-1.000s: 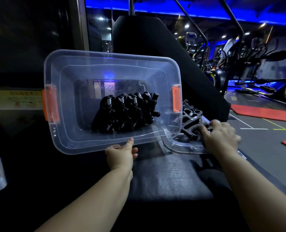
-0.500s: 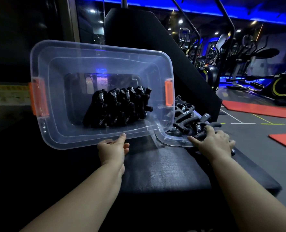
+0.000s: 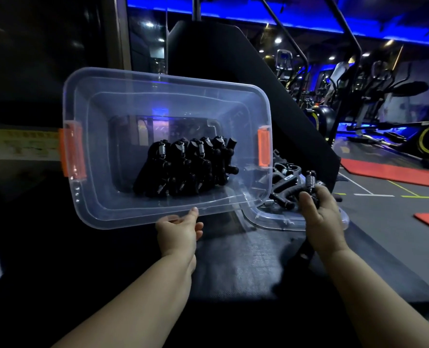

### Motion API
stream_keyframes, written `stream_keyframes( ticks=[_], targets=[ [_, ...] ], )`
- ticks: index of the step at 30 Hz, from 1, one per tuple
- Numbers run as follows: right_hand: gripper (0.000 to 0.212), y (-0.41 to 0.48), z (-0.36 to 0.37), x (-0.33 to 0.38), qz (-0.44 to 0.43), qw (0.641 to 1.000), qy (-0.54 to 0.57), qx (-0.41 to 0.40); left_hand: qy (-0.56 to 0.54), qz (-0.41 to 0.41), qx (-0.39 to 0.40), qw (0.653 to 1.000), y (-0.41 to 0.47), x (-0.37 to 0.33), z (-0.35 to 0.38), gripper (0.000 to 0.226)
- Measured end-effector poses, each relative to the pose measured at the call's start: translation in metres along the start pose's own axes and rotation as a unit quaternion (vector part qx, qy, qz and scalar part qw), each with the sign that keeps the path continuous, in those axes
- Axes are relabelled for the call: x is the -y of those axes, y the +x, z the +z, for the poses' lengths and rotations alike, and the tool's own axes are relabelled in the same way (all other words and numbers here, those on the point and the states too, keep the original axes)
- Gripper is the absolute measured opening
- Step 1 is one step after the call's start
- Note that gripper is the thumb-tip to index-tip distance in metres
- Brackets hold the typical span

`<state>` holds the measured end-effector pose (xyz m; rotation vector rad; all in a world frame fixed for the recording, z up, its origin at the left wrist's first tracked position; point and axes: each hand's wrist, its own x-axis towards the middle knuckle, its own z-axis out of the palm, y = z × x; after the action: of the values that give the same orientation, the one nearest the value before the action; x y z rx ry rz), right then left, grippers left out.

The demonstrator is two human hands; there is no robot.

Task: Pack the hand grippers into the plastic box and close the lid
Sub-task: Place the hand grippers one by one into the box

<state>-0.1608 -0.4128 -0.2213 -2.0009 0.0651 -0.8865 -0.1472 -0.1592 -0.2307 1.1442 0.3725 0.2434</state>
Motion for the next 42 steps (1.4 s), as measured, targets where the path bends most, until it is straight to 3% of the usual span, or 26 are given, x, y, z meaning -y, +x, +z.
stream_keyframes(
  ticks=[4,7,10,12,16,20,23,25,28,30,32,35,36,40,42],
  targets=[
    [0.043,-0.013,0.021,0.027,0.052,0.988,0.142,0.022,0.001,-0.001,0.005,1.000,-0.001,-0.002,-0.001,0.038],
    [0.065,-0.020,0.037,0.043,0.170,0.938,0.296,0.060,0.003,0.002,0.005,1.000,-0.002,-0.003,-0.001,0.034],
    [0.089,-0.025,0.047,0.054,0.190,0.912,0.347,0.110,0.005,0.006,0.003,1.000,-0.002,-0.004,-0.001,0.033],
    [0.106,-0.025,0.051,0.057,0.161,0.922,0.330,0.121,0.004,0.004,0.007,1.000,-0.003,-0.005,-0.001,0.032],
    [0.106,-0.022,0.052,0.060,0.151,0.943,0.260,0.139,-0.001,-0.001,0.011,1.000,-0.003,-0.005,-0.003,0.032],
    [0.054,-0.019,0.054,0.055,0.121,0.962,0.158,0.186,-0.003,-0.001,0.017,1.000,-0.003,-0.005,-0.004,0.033],
    [0.041,-0.023,0.058,0.049,0.092,0.969,0.093,0.211,-0.006,-0.002,0.016,1.000,-0.003,-0.006,-0.003,0.033],
    [0.045,-0.029,0.060,0.052,0.091,0.966,0.058,0.235,-0.008,-0.004,0.016,1.000,-0.002,-0.006,-0.003,0.033],
    [0.078,-0.035,0.061,0.060,0.101,0.962,0.022,0.253,-0.008,-0.003,0.019,1.000,-0.002,-0.006,-0.003,0.033],
    [0.083,-0.037,0.059,0.064,0.110,0.963,-0.007,0.247,-0.010,-0.003,0.020,1.000,-0.002,-0.006,-0.004,0.033],
    [0.078,-0.038,0.058,0.065,0.137,0.959,-0.035,0.248,-0.011,-0.004,0.021,1.000,-0.002,-0.006,-0.004,0.033],
    [0.039,-0.036,0.055,0.068,0.136,0.943,-0.119,0.280,-0.012,-0.002,0.024,1.000,-0.002,-0.006,-0.004,0.033],
    [0.036,-0.035,0.054,0.067,0.141,0.941,-0.122,0.283,-0.012,-0.001,0.023,1.000,-0.002,-0.006,-0.004,0.033],
    [0.059,-0.030,0.040,0.071,0.169,0.946,-0.056,0.270,-0.011,0.002,0.023,1.000,0.000,-0.005,-0.004,0.033],
    [0.058,-0.026,0.031,0.076,0.183,0.942,-0.046,0.276,-0.012,0.006,0.024,1.000,0.000,-0.005,-0.004,0.032]
  ],
)
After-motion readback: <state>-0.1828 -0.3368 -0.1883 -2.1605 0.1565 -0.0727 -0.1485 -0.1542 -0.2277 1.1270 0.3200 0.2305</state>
